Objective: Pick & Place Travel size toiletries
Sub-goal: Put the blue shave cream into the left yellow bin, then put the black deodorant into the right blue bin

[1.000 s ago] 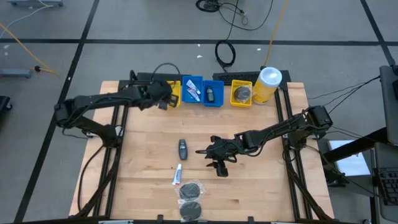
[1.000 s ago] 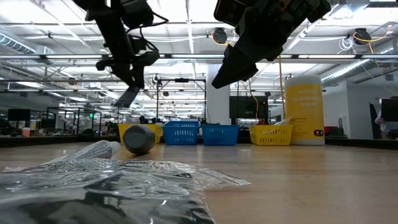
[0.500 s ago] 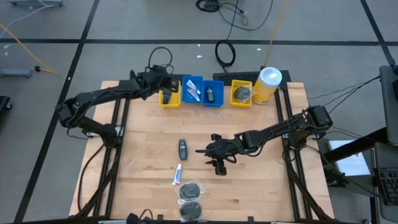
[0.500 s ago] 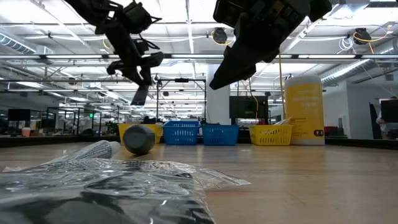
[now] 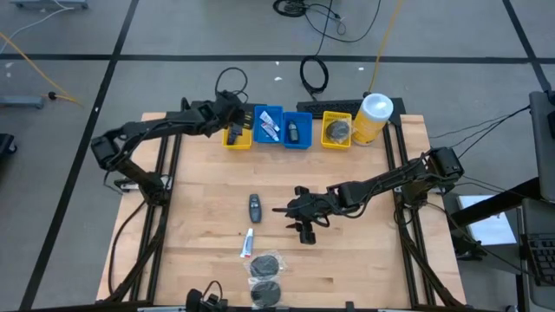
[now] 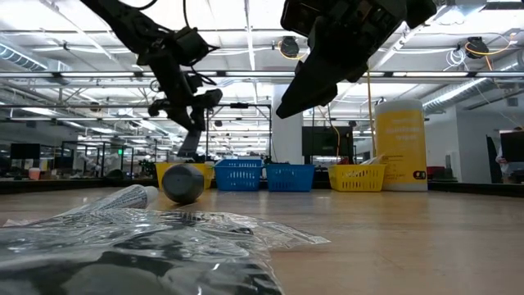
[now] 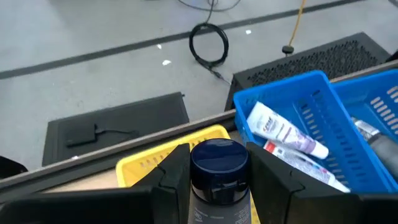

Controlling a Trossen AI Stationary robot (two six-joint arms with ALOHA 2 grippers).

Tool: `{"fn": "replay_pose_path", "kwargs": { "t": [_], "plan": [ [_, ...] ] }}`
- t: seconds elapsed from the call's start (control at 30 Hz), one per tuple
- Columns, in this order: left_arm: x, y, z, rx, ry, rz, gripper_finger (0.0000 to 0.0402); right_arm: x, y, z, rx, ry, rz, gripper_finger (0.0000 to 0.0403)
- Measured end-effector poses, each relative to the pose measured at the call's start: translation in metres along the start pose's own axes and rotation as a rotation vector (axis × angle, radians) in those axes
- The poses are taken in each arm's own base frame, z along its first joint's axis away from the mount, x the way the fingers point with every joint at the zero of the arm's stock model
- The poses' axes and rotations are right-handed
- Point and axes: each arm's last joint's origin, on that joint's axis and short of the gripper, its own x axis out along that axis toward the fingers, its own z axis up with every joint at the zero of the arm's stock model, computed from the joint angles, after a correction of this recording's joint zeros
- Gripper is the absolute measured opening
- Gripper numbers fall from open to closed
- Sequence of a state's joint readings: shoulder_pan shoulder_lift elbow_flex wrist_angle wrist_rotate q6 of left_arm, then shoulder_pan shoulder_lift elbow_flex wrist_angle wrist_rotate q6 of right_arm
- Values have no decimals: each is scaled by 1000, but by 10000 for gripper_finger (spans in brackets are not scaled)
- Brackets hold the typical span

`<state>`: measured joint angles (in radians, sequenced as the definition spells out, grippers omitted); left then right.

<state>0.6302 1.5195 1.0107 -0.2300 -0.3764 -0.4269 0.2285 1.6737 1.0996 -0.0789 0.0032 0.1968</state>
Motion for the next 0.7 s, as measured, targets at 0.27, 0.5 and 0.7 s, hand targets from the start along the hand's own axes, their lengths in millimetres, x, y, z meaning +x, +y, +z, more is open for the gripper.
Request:
{"fn": "replay_pose_path", "kwargs": {
  "t": [0.27, 0.5, 0.7],
  "plan": [
    [3, 0, -2, 6, 16, -4, 131, 0, 0, 0, 0, 0, 0, 165],
    [3, 0, -2, 6, 16, -2, 192, 0, 0, 0, 0, 0, 0, 165],
    [3, 0, -2, 7, 20, -9, 219, 0, 0, 0, 0, 0, -1, 165]
  ]
}}
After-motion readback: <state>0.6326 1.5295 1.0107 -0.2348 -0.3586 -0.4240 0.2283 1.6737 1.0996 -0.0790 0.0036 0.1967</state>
